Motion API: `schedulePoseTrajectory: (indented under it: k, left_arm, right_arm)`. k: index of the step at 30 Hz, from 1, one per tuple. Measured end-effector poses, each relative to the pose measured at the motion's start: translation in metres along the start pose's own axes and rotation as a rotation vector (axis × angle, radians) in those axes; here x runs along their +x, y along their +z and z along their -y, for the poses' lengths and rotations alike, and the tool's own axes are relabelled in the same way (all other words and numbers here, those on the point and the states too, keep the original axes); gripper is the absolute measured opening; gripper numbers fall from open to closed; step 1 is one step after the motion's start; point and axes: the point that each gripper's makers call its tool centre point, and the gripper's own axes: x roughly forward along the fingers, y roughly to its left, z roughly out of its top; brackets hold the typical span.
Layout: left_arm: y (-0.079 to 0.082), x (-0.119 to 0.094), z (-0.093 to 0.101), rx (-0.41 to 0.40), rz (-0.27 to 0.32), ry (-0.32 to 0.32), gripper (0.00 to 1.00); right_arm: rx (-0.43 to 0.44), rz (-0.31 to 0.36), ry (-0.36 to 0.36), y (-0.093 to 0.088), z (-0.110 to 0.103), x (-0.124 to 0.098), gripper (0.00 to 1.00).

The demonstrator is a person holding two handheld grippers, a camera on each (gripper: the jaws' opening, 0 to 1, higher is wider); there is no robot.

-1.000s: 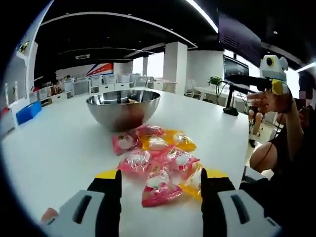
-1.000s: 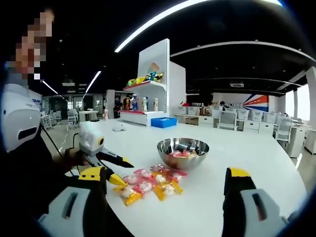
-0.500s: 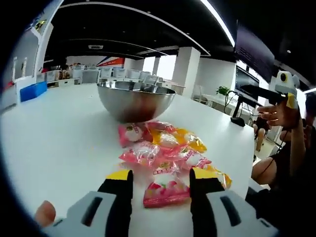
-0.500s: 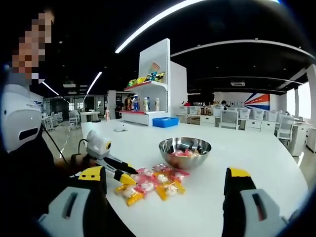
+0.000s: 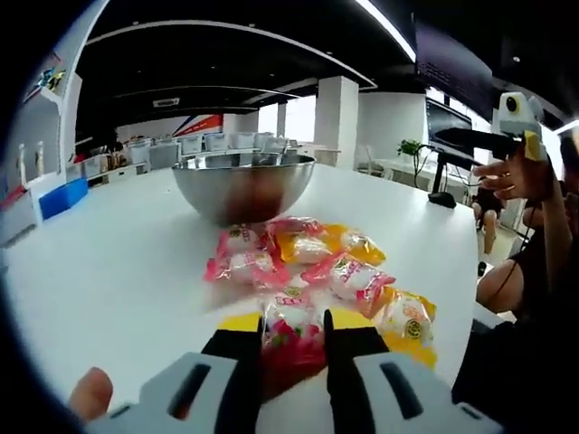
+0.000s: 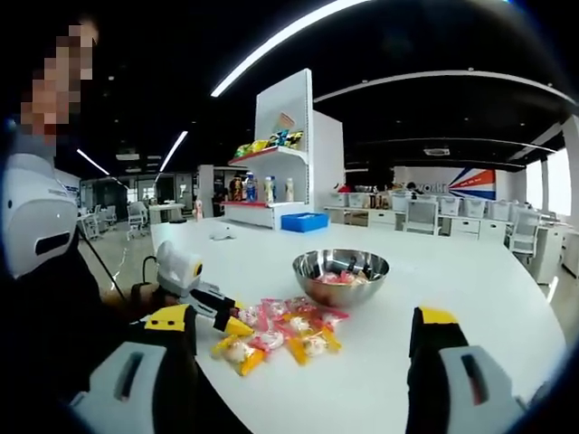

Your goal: Pick up the marshmallows scattered on the table and place them into the bowl on the table

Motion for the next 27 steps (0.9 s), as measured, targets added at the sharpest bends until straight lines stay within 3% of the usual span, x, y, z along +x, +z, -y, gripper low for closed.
schedulePoseTrajectory:
  k: [5,12,20,27]
  left_arm:
    - [0.001,0.0,0.002,-0.019,0.012,-0.026,0.2]
    - [0.002,0.002,0.001,0.022,0.011,-0.004,0.15]
    - [0.004,-0.002,-0.001,0.015,0.011,-0.001,0.13]
    - [0.022,-0.02,-0.015,-0.006,0.054,0.019,0.13]
  right_arm:
    - [0.003,0.001,0.001,0.0,0.0,0.0,0.93]
    - [0.002,0.0,0.003,-0.001,0.0,0.0,0.92]
    - [0.0,-0.003,0.004,-0.001,0.0,0.0,0.91]
    - [-0.002,-0.012,0.01,-0.002,-0.001,0.001,0.9]
